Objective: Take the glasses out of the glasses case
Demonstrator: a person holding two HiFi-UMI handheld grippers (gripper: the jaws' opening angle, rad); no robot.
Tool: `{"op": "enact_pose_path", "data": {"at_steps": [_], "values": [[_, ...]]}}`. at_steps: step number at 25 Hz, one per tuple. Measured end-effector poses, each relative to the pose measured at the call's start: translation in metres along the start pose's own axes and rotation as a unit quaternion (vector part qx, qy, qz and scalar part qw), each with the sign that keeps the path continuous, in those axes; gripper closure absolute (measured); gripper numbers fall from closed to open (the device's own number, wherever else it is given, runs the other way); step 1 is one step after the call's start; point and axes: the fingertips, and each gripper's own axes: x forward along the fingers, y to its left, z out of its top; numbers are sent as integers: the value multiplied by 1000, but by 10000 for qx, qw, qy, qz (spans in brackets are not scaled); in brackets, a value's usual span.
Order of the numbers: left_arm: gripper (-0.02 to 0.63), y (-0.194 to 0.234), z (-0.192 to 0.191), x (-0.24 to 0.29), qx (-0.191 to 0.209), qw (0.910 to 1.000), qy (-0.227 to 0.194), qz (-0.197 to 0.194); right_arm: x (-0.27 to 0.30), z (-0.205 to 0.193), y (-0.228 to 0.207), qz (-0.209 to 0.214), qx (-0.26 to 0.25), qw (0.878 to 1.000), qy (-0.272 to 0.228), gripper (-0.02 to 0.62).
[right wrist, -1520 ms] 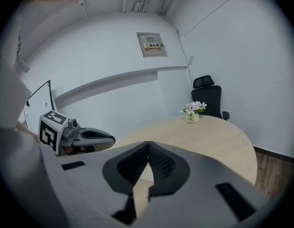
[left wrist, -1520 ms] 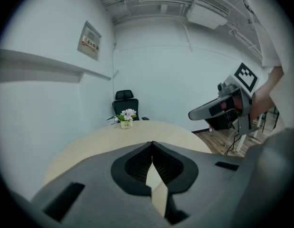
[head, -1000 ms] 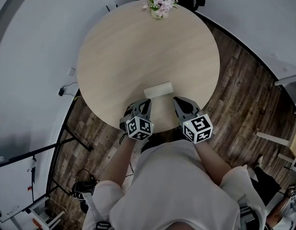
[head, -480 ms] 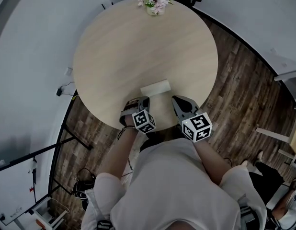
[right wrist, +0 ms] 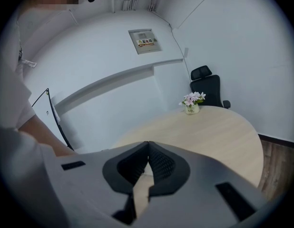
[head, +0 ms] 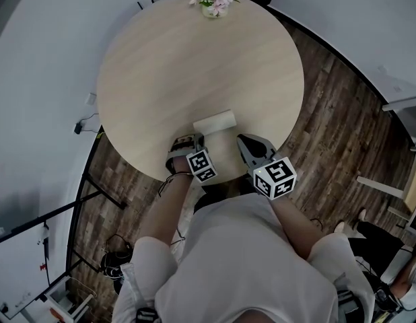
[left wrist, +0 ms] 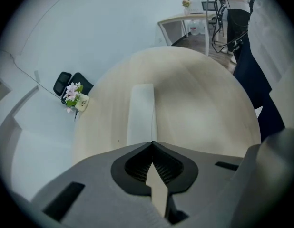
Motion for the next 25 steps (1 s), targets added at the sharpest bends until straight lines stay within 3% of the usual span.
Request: {"op": "enact_pose_path", "data": {"at_steps": [19, 25], "values": [[600, -6, -9, 12, 47, 9998, 192, 33, 12, -5, -4, 13, 5, 9999, 164, 583], [598, -6, -8, 13, 10, 9998, 200, -25, 15, -11, -3, 35, -697, 9968, 402, 583]]}}
